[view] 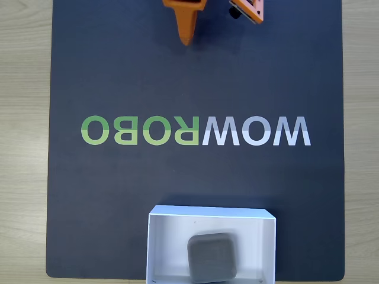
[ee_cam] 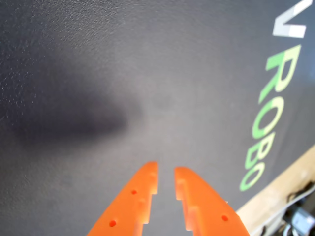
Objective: Grab the usb to bin
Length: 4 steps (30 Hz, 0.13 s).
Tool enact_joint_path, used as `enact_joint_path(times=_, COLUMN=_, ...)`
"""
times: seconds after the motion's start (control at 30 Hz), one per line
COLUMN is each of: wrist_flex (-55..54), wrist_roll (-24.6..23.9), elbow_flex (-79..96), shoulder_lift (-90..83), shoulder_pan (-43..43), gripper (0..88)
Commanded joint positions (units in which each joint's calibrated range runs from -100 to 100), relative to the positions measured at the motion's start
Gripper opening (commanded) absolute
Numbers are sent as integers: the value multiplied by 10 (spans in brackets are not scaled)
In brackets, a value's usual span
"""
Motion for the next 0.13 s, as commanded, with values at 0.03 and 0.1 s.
enact_joint_path(times=0.03, wrist_flex=10, wrist_roll=1, elbow_flex=-32, shoulder_lift=6, shoulder_pan=5, gripper=36)
enact_joint_path(times=0.1, wrist_flex=10, wrist_roll=1, elbow_flex=-32, shoulder_lift=6, shoulder_pan=5, gripper=36)
